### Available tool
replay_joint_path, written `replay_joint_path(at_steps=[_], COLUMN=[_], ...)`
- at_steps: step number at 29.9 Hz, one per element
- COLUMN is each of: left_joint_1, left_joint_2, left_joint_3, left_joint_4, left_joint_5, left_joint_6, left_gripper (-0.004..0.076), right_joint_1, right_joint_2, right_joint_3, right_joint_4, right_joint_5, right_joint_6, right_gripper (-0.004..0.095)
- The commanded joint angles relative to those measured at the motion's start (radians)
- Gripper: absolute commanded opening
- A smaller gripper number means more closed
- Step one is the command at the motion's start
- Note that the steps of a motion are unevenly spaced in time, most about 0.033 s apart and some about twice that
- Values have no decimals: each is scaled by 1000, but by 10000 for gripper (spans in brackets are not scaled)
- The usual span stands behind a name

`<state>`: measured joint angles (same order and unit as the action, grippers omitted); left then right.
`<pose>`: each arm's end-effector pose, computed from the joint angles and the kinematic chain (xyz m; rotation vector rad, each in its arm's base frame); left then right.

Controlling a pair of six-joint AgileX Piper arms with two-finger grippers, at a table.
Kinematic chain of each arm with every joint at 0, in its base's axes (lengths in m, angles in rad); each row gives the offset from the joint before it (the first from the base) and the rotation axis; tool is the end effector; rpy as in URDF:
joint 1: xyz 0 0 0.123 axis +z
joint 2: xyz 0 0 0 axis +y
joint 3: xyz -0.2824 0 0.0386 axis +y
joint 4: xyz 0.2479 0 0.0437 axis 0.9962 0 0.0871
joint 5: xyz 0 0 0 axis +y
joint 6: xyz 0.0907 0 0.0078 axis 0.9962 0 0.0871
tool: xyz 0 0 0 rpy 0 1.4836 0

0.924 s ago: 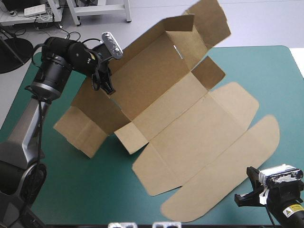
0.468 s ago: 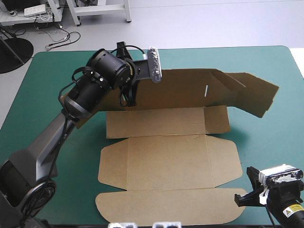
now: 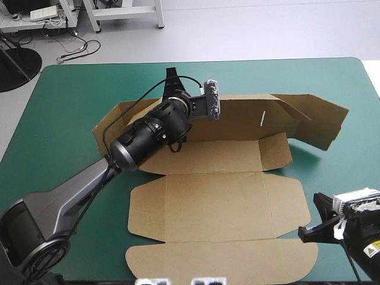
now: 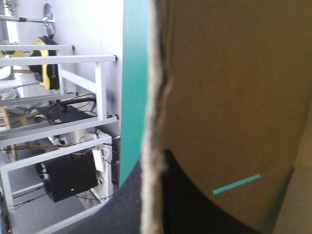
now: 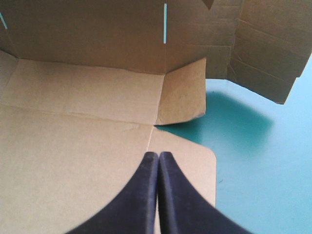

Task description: Fold the box

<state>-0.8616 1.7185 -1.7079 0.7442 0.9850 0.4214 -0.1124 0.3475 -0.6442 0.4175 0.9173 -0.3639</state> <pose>0.2881 -0.2567 0.3859 1.5389 1.6684 0.7105 0.0509 0.0238 0.3291 -0.1893 2.0295 0.2042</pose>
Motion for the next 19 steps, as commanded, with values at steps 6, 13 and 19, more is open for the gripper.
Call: replay_joint_path(at_steps=[6,13,19], left_joint_1=[-41,-89,-102], left_joint_2=[-124,-135,-133], left_joint_3=[214,350,398], left_joint_4=[374,605,648], left_joint_5=[-193,-203,-205], left_joint_6=[-362,-595,-655], left_gripper=[-10,-10,-10], right_joint_1=[-5,-5,-5], right_joint_2=[254,508,709], right_joint_3=[-303,-553,-720], right_joint_4=[23,79,94], right_joint_5=[-97,-99,-89], right_joint_6=[4,11,11], right_gripper=[-18,-19,-19])
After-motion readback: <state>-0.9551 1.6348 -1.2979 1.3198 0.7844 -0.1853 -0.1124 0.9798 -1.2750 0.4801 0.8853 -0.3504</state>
